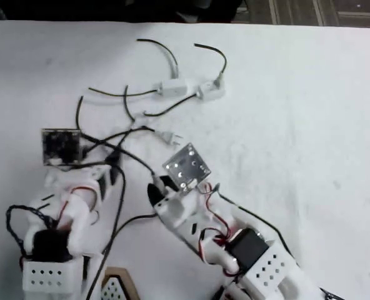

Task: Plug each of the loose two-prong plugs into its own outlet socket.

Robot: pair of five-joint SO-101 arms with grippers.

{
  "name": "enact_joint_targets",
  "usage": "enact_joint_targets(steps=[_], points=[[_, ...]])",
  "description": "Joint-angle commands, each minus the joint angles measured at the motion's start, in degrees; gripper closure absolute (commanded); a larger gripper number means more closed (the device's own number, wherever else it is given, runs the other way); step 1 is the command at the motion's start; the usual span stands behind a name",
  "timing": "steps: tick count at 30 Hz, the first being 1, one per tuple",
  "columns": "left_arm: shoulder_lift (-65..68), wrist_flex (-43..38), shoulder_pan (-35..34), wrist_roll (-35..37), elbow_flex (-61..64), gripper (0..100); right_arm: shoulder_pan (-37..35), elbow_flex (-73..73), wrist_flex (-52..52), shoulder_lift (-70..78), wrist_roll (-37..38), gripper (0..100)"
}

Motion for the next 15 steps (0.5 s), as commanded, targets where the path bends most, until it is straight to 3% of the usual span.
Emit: enact_joint_targets(steps=[1, 7, 15], points=[[-0.48, -0.79, 6.81, 0.79, -2.73, 75, -0.57, -0.35, -0.13, -1.45, -0.53, 98.1], [-0.48, 3.25, 14.9, 0.35, -2.99, 75, -0.48, 0.0, -0.22, -1.01, -0.53, 98.1], [-0.48, 3.69, 17.19, 0.26, -2.99, 75, -0.48, 2.46, -2.33, -1.01, -0.53, 98.1]])
